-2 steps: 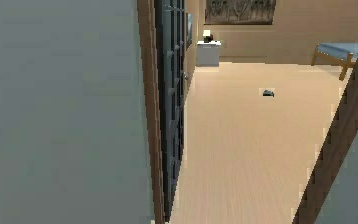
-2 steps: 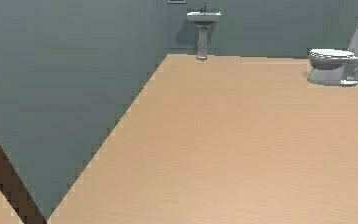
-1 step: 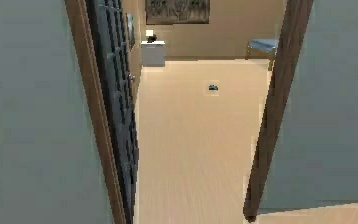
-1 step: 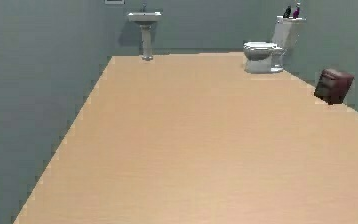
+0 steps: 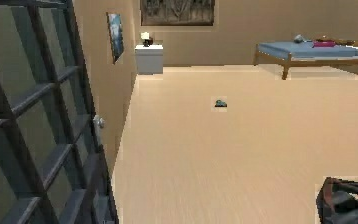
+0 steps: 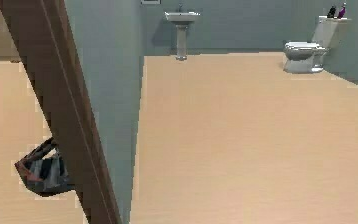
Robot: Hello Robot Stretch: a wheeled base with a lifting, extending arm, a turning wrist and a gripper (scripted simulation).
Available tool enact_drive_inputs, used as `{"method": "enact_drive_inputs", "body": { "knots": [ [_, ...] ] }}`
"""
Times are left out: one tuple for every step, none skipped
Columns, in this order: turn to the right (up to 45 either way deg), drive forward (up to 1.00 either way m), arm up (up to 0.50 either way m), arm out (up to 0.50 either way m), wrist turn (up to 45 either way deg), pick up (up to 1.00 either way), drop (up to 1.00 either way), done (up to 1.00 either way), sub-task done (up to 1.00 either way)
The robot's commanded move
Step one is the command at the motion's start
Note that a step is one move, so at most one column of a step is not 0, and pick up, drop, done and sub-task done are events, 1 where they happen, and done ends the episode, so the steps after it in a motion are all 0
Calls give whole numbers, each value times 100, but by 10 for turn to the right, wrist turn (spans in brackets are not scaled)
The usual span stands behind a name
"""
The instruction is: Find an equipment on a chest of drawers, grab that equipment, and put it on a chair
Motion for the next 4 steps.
{"method": "enact_drive_inputs", "body": {
  "knots": [
    [-60, 0, 0, 0, 0, 0, 0, 0, 0],
    [0, 100, 0, 0, 0, 0, 0, 0, 0],
    [0, 100, 0, 0, 0, 0, 0, 0, 0],
    [0, 100, 0, 0, 0, 0, 0, 0, 0]
  ]
}}
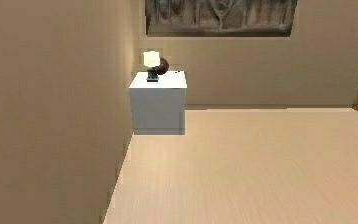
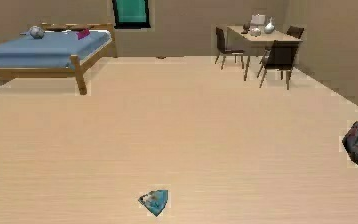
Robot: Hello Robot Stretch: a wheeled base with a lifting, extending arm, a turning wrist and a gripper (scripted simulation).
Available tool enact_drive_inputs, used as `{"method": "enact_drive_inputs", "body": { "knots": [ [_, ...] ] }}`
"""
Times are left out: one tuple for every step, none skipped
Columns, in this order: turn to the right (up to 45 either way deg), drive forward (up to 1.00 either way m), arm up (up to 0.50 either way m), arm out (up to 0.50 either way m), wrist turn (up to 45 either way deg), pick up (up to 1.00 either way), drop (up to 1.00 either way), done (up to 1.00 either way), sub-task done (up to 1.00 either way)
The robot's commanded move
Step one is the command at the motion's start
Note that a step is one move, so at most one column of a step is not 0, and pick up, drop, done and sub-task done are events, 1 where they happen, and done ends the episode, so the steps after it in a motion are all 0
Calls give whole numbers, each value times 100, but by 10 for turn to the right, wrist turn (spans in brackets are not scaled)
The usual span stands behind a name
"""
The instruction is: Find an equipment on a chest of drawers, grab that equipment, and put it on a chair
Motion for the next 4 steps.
{"method": "enact_drive_inputs", "body": {
  "knots": [
    [0, 100, 0, 0, 0, 0, 0, 0, 0],
    [-30, 0, 0, 0, 0, 0, 0, 0, 0],
    [0, 50, 0, 0, 0, 0, 0, 0, 0],
    [0, 15, 0, 0, 0, 0, 0, 0, 0]
  ]
}}
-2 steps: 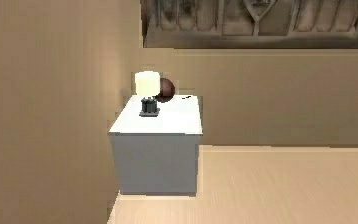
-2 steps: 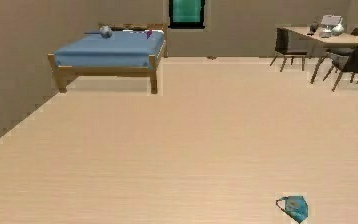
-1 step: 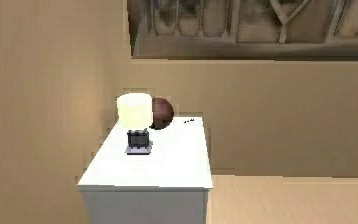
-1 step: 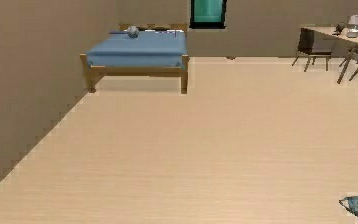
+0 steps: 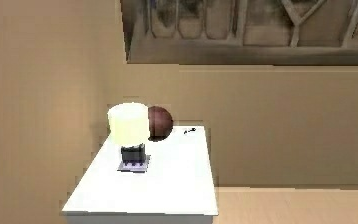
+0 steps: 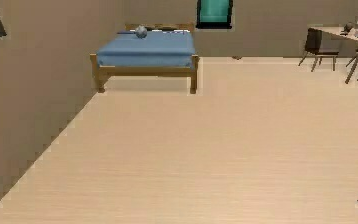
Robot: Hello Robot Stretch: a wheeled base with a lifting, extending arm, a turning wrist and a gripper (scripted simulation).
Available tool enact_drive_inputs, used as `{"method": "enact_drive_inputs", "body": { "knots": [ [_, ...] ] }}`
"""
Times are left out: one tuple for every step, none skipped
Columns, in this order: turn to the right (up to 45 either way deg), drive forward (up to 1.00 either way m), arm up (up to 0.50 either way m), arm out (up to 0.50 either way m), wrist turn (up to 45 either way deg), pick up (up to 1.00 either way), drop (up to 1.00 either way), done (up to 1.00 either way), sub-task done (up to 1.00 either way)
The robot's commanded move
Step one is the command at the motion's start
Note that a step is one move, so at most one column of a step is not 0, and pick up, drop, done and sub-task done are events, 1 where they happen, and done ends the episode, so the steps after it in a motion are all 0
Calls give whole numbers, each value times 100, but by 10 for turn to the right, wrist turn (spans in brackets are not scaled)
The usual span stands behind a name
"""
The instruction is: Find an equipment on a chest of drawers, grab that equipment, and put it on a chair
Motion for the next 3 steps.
{"method": "enact_drive_inputs", "body": {
  "knots": [
    [-450, 0, 0, 0, 0, 0, 0, 0, 0],
    [-450, 0, 0, 0, 0, 0, 0, 0, 0],
    [450, 0, 0, 0, 0, 0, 0, 0, 0]
  ]
}}
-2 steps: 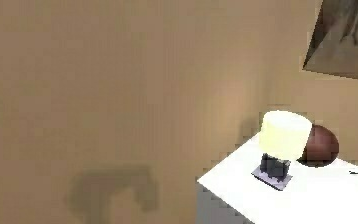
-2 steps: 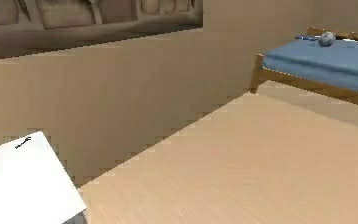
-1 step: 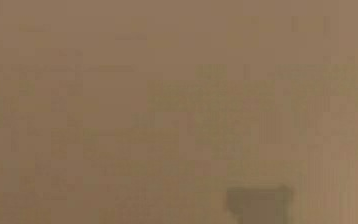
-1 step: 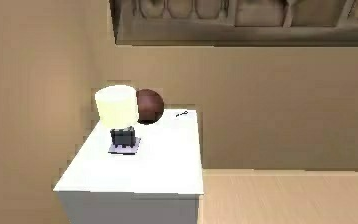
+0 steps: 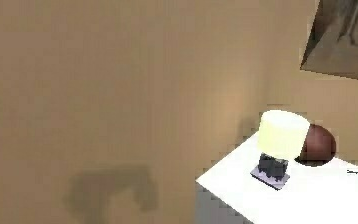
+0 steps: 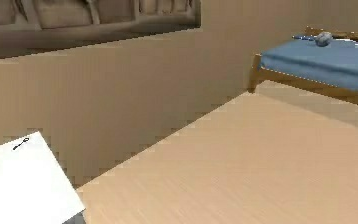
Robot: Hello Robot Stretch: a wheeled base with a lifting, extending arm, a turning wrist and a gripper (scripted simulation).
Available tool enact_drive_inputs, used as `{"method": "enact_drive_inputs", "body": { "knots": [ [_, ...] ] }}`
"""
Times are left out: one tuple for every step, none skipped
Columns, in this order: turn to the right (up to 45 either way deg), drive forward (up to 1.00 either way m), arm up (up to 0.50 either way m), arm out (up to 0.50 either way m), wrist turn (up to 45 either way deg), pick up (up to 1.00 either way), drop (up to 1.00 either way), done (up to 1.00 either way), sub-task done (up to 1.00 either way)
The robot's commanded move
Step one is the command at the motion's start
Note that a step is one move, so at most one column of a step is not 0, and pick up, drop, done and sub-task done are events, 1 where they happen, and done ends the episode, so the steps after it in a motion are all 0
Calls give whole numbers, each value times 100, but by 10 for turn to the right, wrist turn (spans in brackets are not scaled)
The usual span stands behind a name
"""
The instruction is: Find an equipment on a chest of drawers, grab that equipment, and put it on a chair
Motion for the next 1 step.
{"method": "enact_drive_inputs", "body": {
  "knots": [
    [450, 0, 0, 0, 0, 0, 0, 0, 0]
  ]
}}
